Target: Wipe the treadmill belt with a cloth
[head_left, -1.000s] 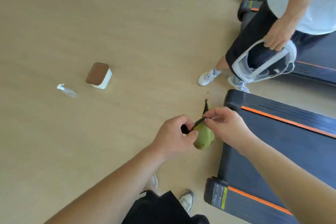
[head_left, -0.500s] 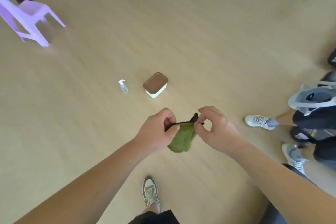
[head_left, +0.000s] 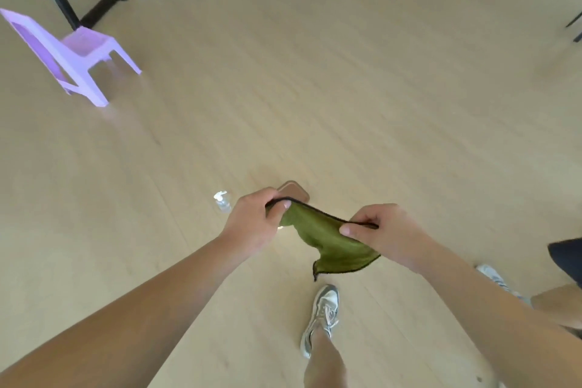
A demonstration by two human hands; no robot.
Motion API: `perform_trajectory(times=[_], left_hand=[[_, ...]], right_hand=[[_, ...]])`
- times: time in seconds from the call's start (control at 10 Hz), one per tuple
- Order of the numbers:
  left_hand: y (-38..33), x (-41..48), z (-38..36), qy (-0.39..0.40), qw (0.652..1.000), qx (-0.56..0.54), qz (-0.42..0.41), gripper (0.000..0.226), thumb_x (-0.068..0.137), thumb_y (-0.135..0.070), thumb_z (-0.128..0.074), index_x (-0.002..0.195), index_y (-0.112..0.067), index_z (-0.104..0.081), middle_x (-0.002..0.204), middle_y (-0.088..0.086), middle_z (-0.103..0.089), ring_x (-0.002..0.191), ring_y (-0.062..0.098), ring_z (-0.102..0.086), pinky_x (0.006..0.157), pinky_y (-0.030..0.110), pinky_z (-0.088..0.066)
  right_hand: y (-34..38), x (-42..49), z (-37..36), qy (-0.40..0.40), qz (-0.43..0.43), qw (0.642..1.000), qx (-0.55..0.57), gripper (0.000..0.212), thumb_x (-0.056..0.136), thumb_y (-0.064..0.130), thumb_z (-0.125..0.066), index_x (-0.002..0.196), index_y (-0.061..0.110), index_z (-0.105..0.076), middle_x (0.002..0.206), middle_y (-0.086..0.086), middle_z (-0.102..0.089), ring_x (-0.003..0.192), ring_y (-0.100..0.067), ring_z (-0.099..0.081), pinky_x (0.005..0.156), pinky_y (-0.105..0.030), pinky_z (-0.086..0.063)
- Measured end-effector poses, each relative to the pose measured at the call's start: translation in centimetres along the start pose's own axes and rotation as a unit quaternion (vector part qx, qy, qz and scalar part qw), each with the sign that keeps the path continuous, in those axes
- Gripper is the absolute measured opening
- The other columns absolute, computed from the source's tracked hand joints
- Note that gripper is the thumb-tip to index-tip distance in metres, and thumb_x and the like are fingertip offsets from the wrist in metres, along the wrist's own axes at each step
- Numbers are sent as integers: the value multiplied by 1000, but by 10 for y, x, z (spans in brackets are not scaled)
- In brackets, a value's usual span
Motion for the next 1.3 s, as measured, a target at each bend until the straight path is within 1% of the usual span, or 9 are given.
perform_trajectory(times=[0.1, 0.3, 0.4, 0.5, 0.7, 0.9, 1.0, 1.1, 1.3], left_hand=[[21, 70, -13, 0, 1000, 12, 22, 14, 99, -30, -61, 90, -31, -71, 67, -21, -61, 63, -2, -54, 55, 15, -35], [81, 151, -38, 19, 995, 70, 74, 19, 102, -21, -53, 104, -24, -71, 101, -8, -66, 95, 17, -60, 86, 38, -51], [126, 202, -61, -26, 992, 56, 108, 15, 101, -18, -56, 99, -16, -70, 99, 2, -70, 93, 25, -62, 82, 40, -51], [187, 250, -92, -25, 993, 51, 105, 16, 101, -18, -54, 94, -14, -67, 88, 4, -66, 83, 30, -59, 69, 37, -49], [324, 317, -169, -77, 991, 108, 4, 14, 99, -15, -53, 91, -15, -64, 88, -12, -59, 95, 19, -56, 69, 31, -46], [449, 310, -270, -78, 980, 180, -36, 21, 94, -21, -50, 102, -16, -69, 111, -7, -64, 118, 17, -56, 85, 30, -54], [502, 297, -330, 70, 970, 232, 35, 37, 104, -34, -41, 134, -24, -61, 151, -1, -49, 146, 24, -36, 117, 32, -33], [529, 296, -358, 138, 958, 242, 72, 47, 105, -43, -41, 149, -27, -48, 166, 1, -27, 155, 23, -19, 124, 32, -17], [514, 322, -327, 50, 980, 161, 109, 30, 103, -32, -47, 126, -20, -62, 124, -1, -61, 121, 25, -56, 87, 28, -43]], right_hand=[[-3, 92, 15, 65, 14, 998, 9, 7, 86, 15, -79, 82, 19, -74, 73, 4, -69, 68, -9, -59, 58, -16, -43], [-12, 215, 7, -12, 29, 999, -41, 27, 87, 6, -62, 83, 30, -75, 94, 14, -68, 73, -7, -59, 51, -9, -39], [-28, 288, -24, -17, 26, 998, -47, 27, 91, 4, -61, 92, 23, -80, 98, 12, -72, 84, -7, -62, 61, 0, -39], [-54, 362, -65, -53, 12, 998, -38, 28, 93, 8, -58, 102, 25, -79, 97, 8, -73, 68, -7, -62, 49, -7, -41], [-130, 486, -160, -95, 95, 990, -50, 20, 91, 13, -61, 93, 29, -73, 95, 18, -70, 72, -1, -61, 60, -10, -43], [-238, 575, -246, 45, 276, 889, -362, 18, 86, 20, -50, 92, 25, -67, 103, 13, -62, 113, -12, -56, 77, -24, -47], [-295, 607, -285, 181, 236, 828, -476, 26, 95, 23, -48, 108, 23, -71, 124, 4, -57, 130, -15, -45, 89, -28, -49], [-323, 624, -309, 239, 157, 827, -484, 28, 98, 30, -49, 117, 21, -68, 127, -1, -56, 125, -22, -51, 95, -39, -52], [-285, 630, -313, 170, 142, 885, -409, 37, 101, 44, -49, 134, 32, -60, 132, 8, -62, 116, -20, -60, 96, -38, -52]])
Point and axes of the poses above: each hand's wrist, its own x-axis towards the middle knuckle, its own z-axis out of the back of the hand, y = z × x, the point moved 3 cm from there along x, towards the middle knuckle
